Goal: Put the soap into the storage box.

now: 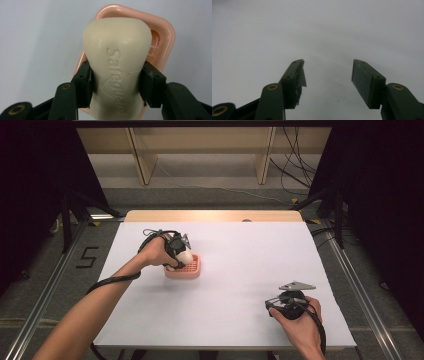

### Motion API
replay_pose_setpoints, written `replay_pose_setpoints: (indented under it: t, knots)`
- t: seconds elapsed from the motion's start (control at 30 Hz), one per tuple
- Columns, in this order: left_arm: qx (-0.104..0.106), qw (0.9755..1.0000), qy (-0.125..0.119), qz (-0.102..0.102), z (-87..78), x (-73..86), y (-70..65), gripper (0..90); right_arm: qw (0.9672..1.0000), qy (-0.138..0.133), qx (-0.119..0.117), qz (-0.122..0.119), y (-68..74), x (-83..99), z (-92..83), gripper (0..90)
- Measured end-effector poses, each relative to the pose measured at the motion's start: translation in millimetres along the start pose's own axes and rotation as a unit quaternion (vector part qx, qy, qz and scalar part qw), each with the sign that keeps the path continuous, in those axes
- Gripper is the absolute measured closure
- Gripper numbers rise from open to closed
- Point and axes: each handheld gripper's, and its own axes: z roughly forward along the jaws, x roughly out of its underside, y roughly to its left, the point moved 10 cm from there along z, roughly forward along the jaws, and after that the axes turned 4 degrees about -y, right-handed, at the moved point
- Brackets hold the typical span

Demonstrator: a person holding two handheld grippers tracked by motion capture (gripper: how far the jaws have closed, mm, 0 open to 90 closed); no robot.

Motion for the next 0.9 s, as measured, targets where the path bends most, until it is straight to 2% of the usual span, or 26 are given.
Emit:
replay_pose_setpoints:
  t: [0.43, 0.67, 0.7, 0.9]
  knots:
    - [0.002, 1.0, -0.001, -0.001, 4.0, -0.2, -0.3, 49.4, 1.0, 0.0, -0.004, -0.003, -0.4, 0.4, 1.7, 43.6]
    - [0.004, 1.0, 0.001, 0.006, 4.9, -0.1, 0.0, 49.4, 1.0, 0.0, -0.005, -0.003, -0.2, 0.6, 1.7, 43.7]
    - [0.004, 1.0, 0.002, 0.006, 5.0, -0.1, 0.0, 49.4, 1.0, 0.0, 0.001, -0.002, -0.6, 0.5, 1.2, 43.7]
    - [0.004, 1.0, 0.004, 0.004, 7.2, 0.4, -0.6, 49.4, 1.0, 0.001, 0.0, -0.002, -0.6, 0.6, 1.6, 43.6]
